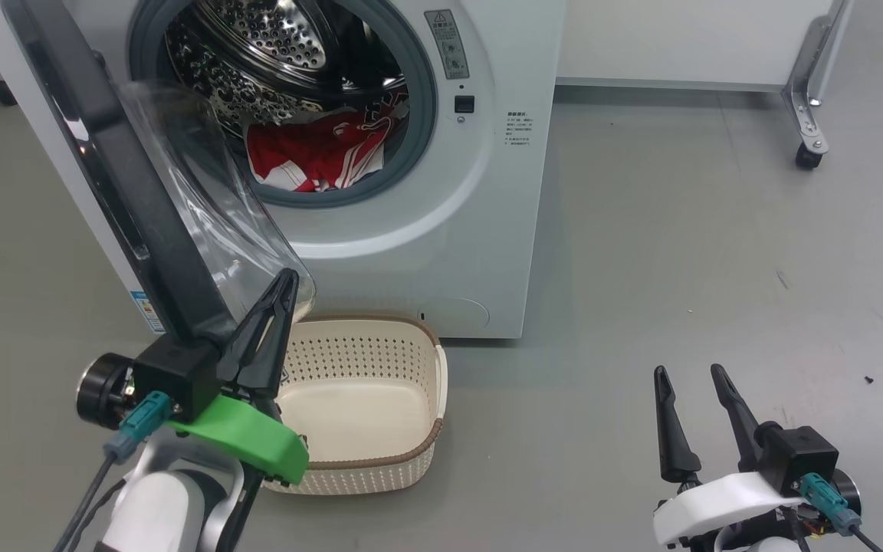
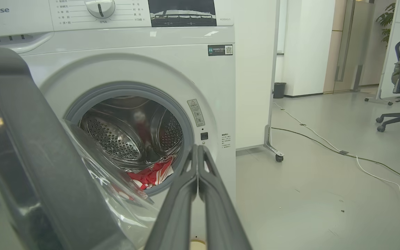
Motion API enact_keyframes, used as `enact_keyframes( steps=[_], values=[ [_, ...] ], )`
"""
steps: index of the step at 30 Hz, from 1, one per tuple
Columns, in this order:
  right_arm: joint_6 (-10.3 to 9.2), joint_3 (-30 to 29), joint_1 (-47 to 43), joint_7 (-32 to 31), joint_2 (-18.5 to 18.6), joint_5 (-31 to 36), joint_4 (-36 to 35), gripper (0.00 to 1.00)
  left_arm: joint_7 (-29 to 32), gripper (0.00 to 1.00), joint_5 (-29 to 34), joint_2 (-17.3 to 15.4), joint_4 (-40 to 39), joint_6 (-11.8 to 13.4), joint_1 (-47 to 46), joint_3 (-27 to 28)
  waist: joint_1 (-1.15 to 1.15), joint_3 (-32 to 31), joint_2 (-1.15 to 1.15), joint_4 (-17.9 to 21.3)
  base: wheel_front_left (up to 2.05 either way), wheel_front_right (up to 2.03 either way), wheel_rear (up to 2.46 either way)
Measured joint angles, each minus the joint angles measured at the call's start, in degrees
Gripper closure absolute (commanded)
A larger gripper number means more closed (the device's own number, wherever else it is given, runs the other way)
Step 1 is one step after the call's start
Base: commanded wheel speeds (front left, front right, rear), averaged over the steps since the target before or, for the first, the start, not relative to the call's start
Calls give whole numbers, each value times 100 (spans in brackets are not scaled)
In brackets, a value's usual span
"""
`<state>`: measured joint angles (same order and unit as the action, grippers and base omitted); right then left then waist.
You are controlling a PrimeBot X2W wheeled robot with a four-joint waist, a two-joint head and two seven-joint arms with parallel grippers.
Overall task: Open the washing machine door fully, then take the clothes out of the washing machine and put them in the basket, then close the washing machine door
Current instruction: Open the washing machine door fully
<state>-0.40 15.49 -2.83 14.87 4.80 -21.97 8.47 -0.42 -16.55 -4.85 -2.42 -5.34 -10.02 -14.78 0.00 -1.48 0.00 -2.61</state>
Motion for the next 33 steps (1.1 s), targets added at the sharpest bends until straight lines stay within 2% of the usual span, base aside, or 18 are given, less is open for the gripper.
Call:
enact_keyframes(
  steps=[14, 33],
  values=[
    [86, -31, -4, 0, -81, 74, -16, 0, 502, 100, -354, 51, 392, 0, 399, -112, 0, 120, 0, 27, 0, 0, 0],
    [134, -183, 4, 0, -125, 145, -41, 0, 692, 100, -563, 68, 935, 153, 421, 163, 0, 338, 0, 122, 0, 0, 0]
  ],
)
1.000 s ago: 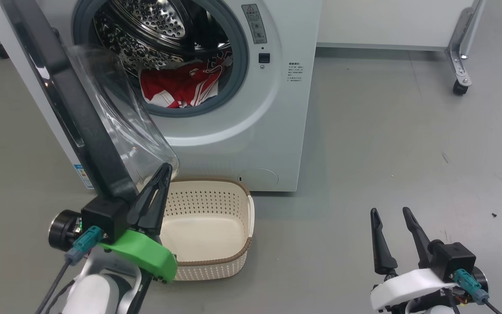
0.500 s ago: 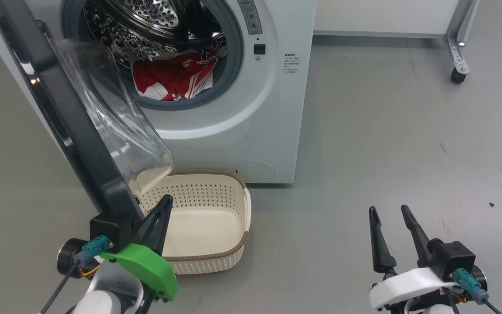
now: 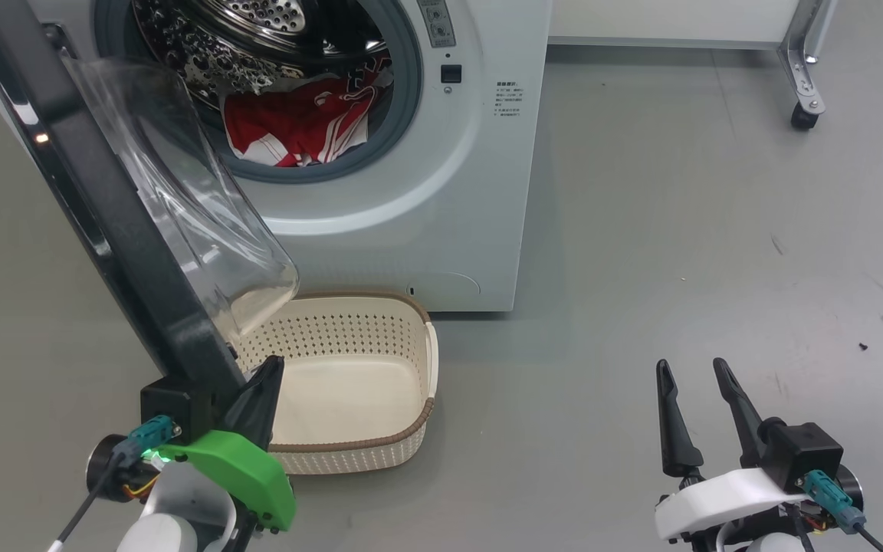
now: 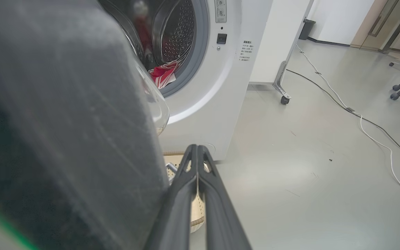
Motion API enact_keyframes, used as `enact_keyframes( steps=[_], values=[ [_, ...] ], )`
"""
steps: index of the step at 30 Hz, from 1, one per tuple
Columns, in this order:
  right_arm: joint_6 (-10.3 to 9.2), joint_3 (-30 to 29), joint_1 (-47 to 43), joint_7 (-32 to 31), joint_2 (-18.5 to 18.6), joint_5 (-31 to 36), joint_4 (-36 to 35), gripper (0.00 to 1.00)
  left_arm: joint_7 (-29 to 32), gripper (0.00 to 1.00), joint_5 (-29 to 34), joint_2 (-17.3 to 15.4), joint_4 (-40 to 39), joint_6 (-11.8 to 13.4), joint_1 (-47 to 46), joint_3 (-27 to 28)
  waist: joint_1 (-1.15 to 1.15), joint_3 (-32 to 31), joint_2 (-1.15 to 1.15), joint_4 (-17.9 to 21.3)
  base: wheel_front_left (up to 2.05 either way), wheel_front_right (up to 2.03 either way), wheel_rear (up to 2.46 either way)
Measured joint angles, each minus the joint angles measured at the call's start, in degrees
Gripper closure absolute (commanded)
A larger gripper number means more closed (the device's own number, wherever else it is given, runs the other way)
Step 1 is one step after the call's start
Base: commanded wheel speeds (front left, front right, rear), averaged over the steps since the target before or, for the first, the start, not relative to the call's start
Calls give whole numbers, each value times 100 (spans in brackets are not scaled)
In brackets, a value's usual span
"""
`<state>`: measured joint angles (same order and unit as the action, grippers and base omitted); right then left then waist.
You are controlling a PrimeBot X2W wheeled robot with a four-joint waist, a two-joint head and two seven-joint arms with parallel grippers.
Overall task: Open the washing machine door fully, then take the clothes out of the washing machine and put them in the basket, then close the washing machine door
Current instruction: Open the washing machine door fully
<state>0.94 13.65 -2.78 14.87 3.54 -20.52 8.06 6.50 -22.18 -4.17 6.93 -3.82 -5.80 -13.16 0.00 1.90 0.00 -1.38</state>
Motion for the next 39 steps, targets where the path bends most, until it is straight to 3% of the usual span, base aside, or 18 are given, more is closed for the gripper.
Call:
enact_keyframes(
  steps=[15, 39],
  values=[
    [19, -163, 1, 0, -18, 38, 4, 0, -10, 100, 0, 32, 142, -7, -73, -35, 0, 11, 0, -154, 0, 0, 0],
    [120, -215, -18, 0, -75, 42, 37, 0, -145, 100, -20, 80, 346, 0, -81, 22, 0, -106, 0, -833, 0, 0, 0]
  ],
)
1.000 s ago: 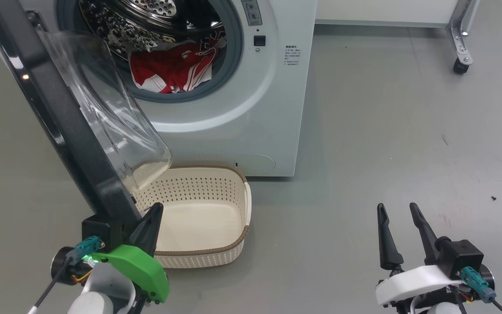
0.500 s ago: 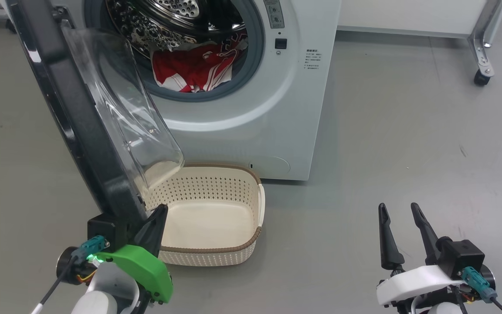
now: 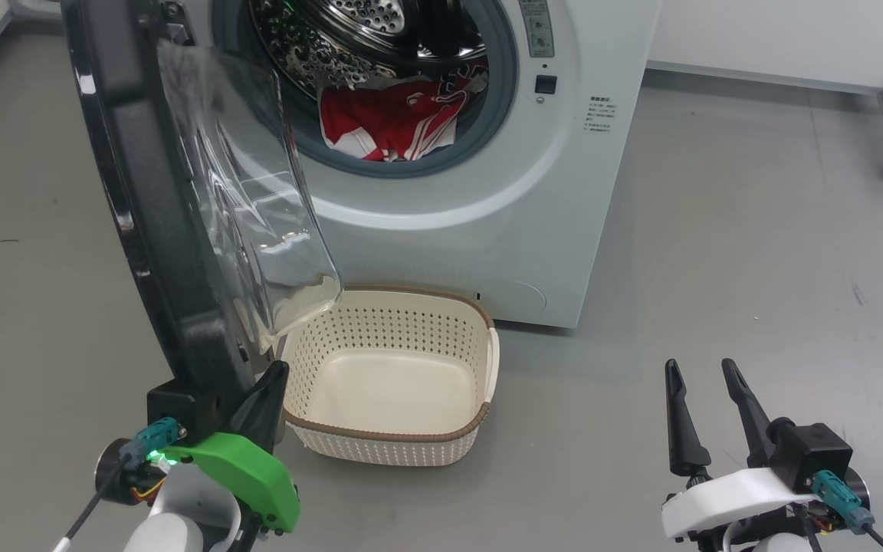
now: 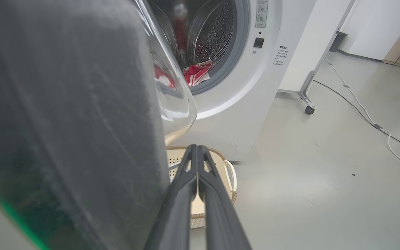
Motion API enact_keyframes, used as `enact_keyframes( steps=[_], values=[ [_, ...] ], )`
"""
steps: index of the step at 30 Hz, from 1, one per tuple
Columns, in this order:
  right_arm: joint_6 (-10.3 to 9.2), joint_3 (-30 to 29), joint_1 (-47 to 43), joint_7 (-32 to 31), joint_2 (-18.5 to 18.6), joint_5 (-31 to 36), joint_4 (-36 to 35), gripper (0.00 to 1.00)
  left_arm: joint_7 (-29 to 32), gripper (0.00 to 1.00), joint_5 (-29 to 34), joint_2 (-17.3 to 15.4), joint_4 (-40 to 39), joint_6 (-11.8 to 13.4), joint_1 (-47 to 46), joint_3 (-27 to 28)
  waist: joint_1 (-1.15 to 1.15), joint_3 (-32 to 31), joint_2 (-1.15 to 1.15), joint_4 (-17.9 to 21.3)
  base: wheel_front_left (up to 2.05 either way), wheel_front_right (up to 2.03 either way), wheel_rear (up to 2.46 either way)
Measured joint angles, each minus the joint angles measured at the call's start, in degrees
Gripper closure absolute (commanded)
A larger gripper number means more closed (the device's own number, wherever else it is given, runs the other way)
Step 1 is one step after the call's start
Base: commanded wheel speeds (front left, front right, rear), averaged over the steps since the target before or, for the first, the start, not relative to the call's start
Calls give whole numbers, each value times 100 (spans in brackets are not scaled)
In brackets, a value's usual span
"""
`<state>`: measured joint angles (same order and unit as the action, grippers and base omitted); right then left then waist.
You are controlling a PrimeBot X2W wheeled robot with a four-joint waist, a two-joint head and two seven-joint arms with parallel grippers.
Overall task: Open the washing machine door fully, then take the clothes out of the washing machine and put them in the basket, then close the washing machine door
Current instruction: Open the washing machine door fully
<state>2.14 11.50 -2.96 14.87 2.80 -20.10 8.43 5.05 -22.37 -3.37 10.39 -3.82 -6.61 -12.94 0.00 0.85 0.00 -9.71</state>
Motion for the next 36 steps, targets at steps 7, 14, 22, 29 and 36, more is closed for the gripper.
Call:
enact_keyframes(
  steps=[7, 14, 22, 29, 36],
  values=[
    [33, 3, -15, 0, -3, 10, 9, 0, -26, 100, -43, 0, 21, 11, 0, 79, 0, -6, 0, -276, 0, 0, 0],
    [42, 24, -42, 0, -10, 30, 16, 0, -79, 100, -57, -34, 24, 104, 1, 202, 0, 12, 0, -503, 0, 0, 0],
    [85, 162, -96, 0, -20, 115, 25, 0, -135, 100, -133, -152, 4, 193, 2, 490, 0, 131, 0, -720, 0, 0, 0],
    [130, 263, -91, 0, -20, 211, 26, 0, -221, 100, -294, -302, -38, 305, 4, 918, 0, 343, 0, -788, 0, 0, 0],
    [131, 269, -35, 0, -19, 270, 26, 0, -312, 100, -439, -512, -53, 441, 3, 1352, 0, 595, 0, -802, 0, 0, 0]
  ],
)
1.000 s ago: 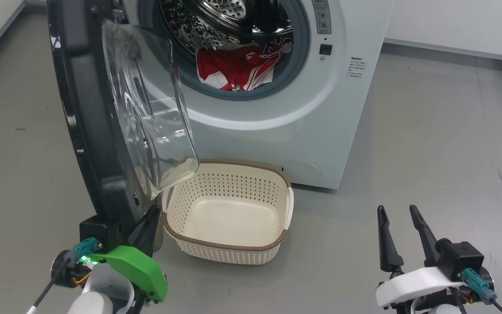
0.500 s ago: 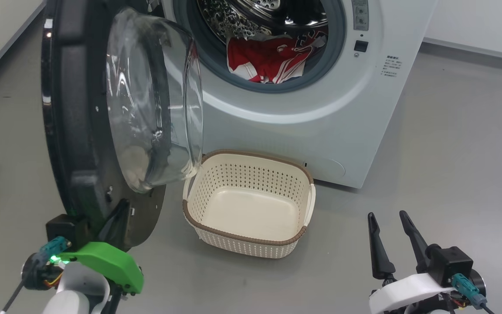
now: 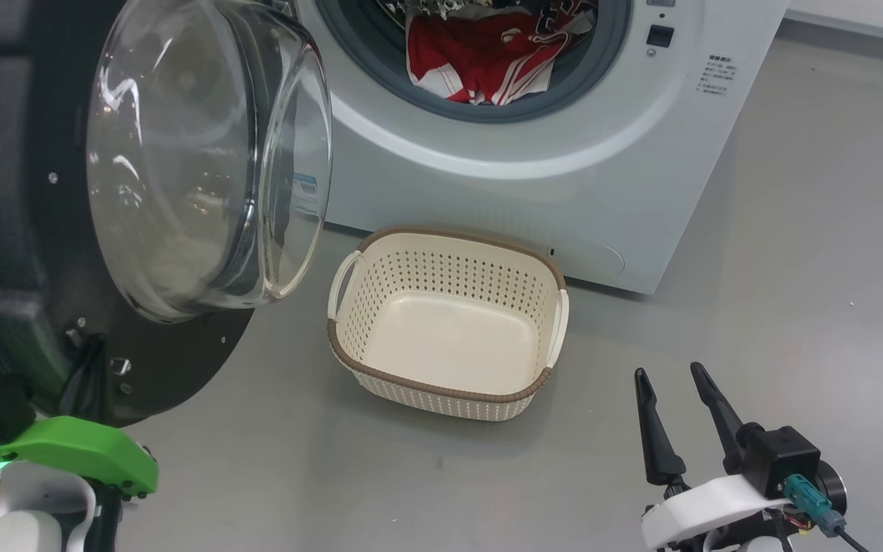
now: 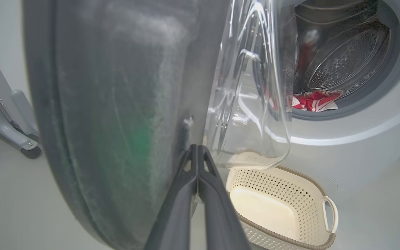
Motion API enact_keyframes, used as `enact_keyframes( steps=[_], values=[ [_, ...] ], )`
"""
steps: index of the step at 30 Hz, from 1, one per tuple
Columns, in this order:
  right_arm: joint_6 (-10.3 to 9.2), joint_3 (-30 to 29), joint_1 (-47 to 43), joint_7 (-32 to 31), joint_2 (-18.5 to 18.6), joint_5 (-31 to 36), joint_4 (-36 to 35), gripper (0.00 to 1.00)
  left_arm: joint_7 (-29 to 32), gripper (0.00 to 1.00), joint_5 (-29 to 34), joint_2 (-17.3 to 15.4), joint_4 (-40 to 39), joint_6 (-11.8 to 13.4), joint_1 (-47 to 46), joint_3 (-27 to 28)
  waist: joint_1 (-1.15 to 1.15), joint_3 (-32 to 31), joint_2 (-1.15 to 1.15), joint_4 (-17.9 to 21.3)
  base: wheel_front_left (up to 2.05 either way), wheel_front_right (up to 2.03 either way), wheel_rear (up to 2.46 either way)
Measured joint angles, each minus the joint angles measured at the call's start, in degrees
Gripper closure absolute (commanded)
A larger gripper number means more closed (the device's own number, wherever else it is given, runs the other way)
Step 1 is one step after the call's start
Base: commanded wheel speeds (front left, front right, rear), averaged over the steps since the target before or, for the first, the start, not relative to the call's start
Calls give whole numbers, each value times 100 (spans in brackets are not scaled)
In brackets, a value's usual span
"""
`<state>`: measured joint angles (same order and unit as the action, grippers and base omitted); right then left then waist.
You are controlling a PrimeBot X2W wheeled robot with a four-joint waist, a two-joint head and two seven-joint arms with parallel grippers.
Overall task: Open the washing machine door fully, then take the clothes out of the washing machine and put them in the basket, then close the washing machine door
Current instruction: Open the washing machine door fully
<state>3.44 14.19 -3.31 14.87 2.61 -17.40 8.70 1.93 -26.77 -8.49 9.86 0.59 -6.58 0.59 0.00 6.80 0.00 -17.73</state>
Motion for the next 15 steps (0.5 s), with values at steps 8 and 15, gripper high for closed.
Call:
enact_keyframes(
  steps=[8, 15],
  values=[
    [0, 13, 168, 0, 3, 91, -3, 0, -49, 100, -238, -127, 38, 47, -58, 379, 0, 327, 0, 13, 0, 0, 0],
    [-1, 3, 334, 0, 107, 233, -19, 0, -107, 100, -400, -348, 174, 98, -306, 803, 0, 646, 0, 50, 0, 0, 0]
  ],
)
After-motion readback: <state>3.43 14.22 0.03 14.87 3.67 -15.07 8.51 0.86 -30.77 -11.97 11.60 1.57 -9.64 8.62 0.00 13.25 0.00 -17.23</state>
